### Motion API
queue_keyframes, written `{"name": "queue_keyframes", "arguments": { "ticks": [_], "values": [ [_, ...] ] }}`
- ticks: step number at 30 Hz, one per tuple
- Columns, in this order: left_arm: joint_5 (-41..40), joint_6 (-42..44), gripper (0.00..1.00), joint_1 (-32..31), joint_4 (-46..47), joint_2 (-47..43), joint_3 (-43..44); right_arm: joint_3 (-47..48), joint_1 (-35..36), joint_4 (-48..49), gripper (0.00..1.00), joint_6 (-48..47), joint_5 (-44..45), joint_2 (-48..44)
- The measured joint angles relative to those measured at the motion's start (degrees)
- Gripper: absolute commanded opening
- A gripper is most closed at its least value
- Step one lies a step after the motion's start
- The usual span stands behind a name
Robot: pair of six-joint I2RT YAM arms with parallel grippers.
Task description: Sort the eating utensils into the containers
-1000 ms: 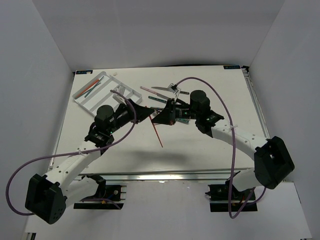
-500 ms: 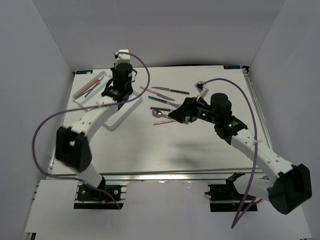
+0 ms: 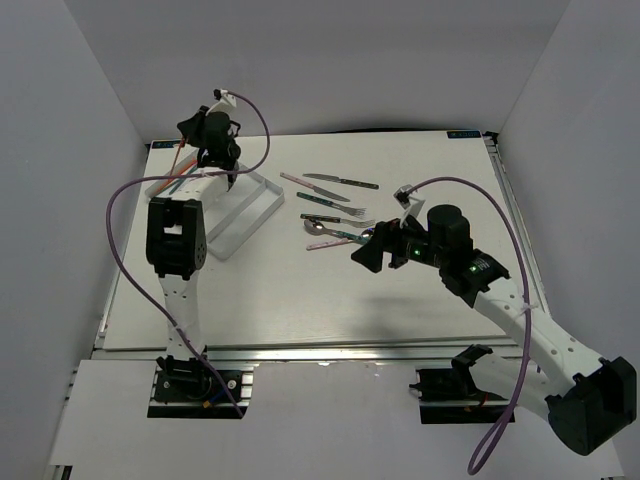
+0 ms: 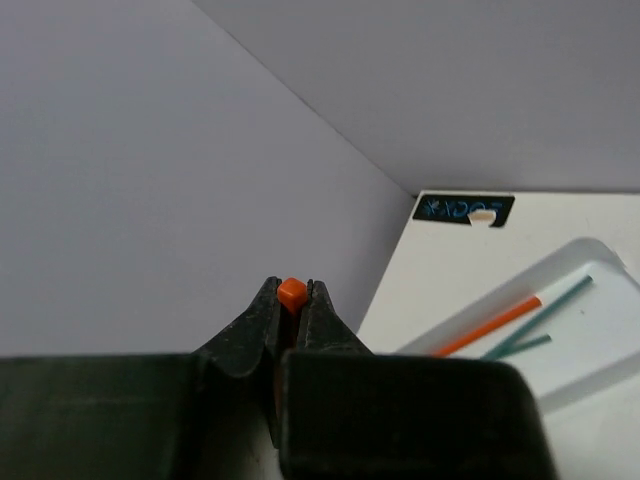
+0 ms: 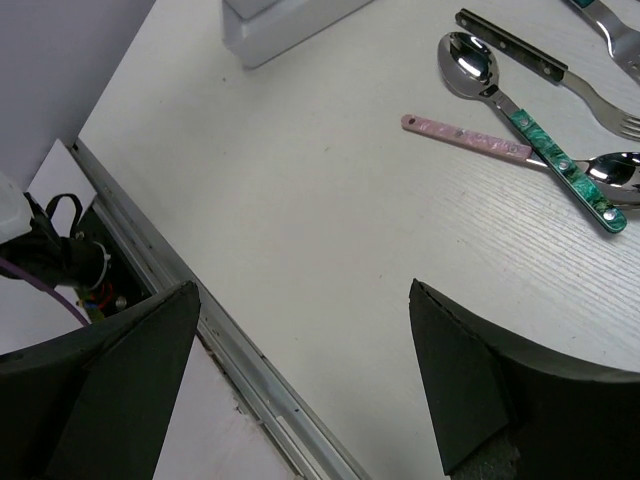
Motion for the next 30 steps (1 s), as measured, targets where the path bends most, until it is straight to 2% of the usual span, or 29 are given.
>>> {"name": "queue_keyframes", "arguments": {
  "ticks": [5, 13, 24, 27, 28, 30],
  "values": [
    [7.91, 1.99, 0.01, 2.69, 6.56, -1.55, -3.17, 0.0, 0.0, -0.02, 0.89, -0.46, -2.32, 0.85],
    [19.69, -1.77, 0.07, 6.47, 7.43, 0.26, -3.19, 0.0, 0.0, 2.49, 0.89, 0.96, -4.46, 3.56],
    [25.97, -5.42, 0.09, 8.52, 7.19, 5.9, -4.83, -0.02, 0.0, 5.75, 0.89, 1.81, -5.57, 7.45],
    [26.82, -5.79, 0.21, 8.39, 7.21, 6.05, -6.82, -0.04, 0.0, 6.43, 0.89, 1.79, -5.79, 7.48],
    [26.95, -5.92, 0.34, 8.33, 7.32, 6.05, -7.39, -0.04, 0.0, 6.49, 0.89, 1.79, -5.84, 7.48],
    [27.26, -6.01, 0.46, 8.26, 7.65, 6.05, -8.81, -0.04, 0.0, 6.56, 0.89, 1.79, -5.88, 7.52]
  ]
}}
